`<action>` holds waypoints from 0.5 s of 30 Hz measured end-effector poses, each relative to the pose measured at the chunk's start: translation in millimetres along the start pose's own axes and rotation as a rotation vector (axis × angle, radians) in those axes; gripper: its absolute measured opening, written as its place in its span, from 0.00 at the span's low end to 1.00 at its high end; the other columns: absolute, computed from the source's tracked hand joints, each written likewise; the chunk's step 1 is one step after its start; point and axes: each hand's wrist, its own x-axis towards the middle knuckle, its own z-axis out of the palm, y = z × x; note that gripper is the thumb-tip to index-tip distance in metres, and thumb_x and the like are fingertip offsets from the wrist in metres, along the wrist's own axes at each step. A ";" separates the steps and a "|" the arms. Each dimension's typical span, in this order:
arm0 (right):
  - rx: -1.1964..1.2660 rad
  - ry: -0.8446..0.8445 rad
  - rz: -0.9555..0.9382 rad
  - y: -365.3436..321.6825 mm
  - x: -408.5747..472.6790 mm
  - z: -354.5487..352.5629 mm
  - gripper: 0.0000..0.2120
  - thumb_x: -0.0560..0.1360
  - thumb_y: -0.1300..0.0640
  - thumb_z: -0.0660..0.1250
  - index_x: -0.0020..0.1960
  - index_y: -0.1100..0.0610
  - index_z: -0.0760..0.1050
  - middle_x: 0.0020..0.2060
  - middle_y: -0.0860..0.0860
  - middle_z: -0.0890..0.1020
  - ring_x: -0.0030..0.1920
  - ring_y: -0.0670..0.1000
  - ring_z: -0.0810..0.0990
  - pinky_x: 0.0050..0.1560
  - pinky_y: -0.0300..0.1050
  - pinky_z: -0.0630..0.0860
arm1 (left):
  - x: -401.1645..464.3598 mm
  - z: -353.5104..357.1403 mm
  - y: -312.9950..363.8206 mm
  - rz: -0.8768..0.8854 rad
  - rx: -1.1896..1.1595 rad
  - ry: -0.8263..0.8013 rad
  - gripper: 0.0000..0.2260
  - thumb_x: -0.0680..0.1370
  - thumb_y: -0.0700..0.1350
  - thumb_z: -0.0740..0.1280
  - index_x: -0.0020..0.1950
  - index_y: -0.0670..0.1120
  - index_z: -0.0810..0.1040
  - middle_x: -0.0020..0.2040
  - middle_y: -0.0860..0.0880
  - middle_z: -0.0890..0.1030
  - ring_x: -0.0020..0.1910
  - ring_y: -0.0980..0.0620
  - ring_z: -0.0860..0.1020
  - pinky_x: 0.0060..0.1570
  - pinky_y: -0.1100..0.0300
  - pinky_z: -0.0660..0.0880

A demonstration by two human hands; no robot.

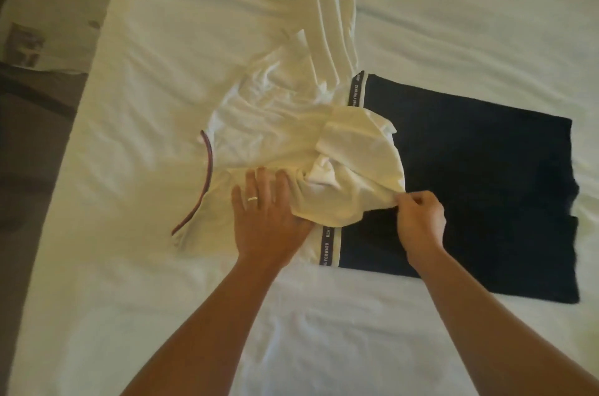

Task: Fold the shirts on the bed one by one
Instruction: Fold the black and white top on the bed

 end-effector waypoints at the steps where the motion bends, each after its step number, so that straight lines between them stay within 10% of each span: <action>1: -0.122 0.037 -0.148 0.6 0.2 -1.6 0.13 0.78 0.53 0.67 0.61 0.55 0.73 0.57 0.52 0.75 0.51 0.51 0.76 0.47 0.48 0.76 | -1.9 0.9 1.1 0.048 0.019 0.086 0.31 0.78 0.66 0.61 0.70 0.44 0.75 0.69 0.37 0.75 0.67 0.35 0.74 0.64 0.38 0.69; 7: -0.780 0.088 -1.079 -25.5 16.4 25.5 0.24 0.75 0.47 0.68 0.68 0.52 0.69 0.67 0.56 0.69 0.63 0.60 0.70 0.61 0.58 0.72 | -1.7 17.5 10.9 0.321 0.009 0.238 0.29 0.76 0.54 0.71 0.74 0.44 0.71 0.69 0.38 0.75 0.65 0.35 0.76 0.57 0.42 0.73; 15: -0.860 -0.148 -1.016 -44.3 51.0 33.1 0.14 0.81 0.53 0.61 0.63 0.56 0.75 0.61 0.52 0.73 0.59 0.54 0.73 0.54 0.50 0.77 | 0.2 19.5 10.5 0.233 0.001 -0.023 0.32 0.78 0.57 0.66 0.78 0.44 0.65 0.73 0.38 0.71 0.69 0.35 0.73 0.59 0.43 0.72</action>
